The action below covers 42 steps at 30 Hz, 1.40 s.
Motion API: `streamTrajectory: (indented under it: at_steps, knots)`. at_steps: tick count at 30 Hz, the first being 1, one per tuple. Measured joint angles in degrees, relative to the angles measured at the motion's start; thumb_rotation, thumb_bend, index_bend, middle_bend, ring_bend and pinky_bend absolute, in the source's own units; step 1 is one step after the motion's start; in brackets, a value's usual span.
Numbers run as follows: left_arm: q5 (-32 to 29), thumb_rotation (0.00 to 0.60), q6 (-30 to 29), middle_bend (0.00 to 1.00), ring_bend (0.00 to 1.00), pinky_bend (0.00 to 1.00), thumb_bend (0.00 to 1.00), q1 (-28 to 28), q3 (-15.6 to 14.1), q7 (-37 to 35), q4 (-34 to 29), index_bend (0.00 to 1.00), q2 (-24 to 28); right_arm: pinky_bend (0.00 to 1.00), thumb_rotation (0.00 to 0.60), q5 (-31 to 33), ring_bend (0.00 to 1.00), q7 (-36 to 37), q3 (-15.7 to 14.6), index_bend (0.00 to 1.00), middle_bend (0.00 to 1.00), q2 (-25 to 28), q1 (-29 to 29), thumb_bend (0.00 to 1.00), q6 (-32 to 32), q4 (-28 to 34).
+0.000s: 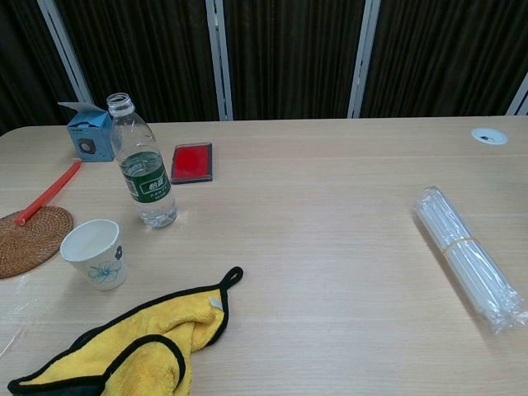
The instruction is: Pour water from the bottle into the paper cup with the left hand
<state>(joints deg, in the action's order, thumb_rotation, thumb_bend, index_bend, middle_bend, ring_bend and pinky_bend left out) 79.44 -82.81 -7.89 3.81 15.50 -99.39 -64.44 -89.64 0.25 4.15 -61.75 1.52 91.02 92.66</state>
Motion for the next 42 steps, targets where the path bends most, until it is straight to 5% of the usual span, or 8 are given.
streamTrajectory:
  at_steps: [14, 30, 42]
  knots:
    - [0.31, 0.600, 2.43, 0.00, 0.00, 0.00, 0.00, -1.88, 0.91, -3.60, 2.77, 0.00, -1.29, 0.00, 0.600, 0.60, 0.00, -0.20, 0.12, 0.00, 0.00, -0.04, 0.47, 0.00, -1.15, 0.33]
    - [-10.71, 0.600, 31.15, 0.00, 0.00, 0.00, 0.00, -19.79, 10.57, -27.72, 16.68, 0.00, -10.05, 0.00, 0.600, 5.55, 0.00, -2.32, 1.58, 0.00, 0.00, -0.83, 2.69, 0.00, -6.15, 0.19]
    - [-10.06, 0.600, 39.87, 0.00, 0.00, 0.00, 0.00, -26.66, 11.83, -39.14, 29.72, 0.00, -19.74, 0.00, 0.600, 7.81, 0.00, -2.30, 2.24, 0.00, 0.00, -2.02, 3.36, 0.00, -7.70, -2.26]
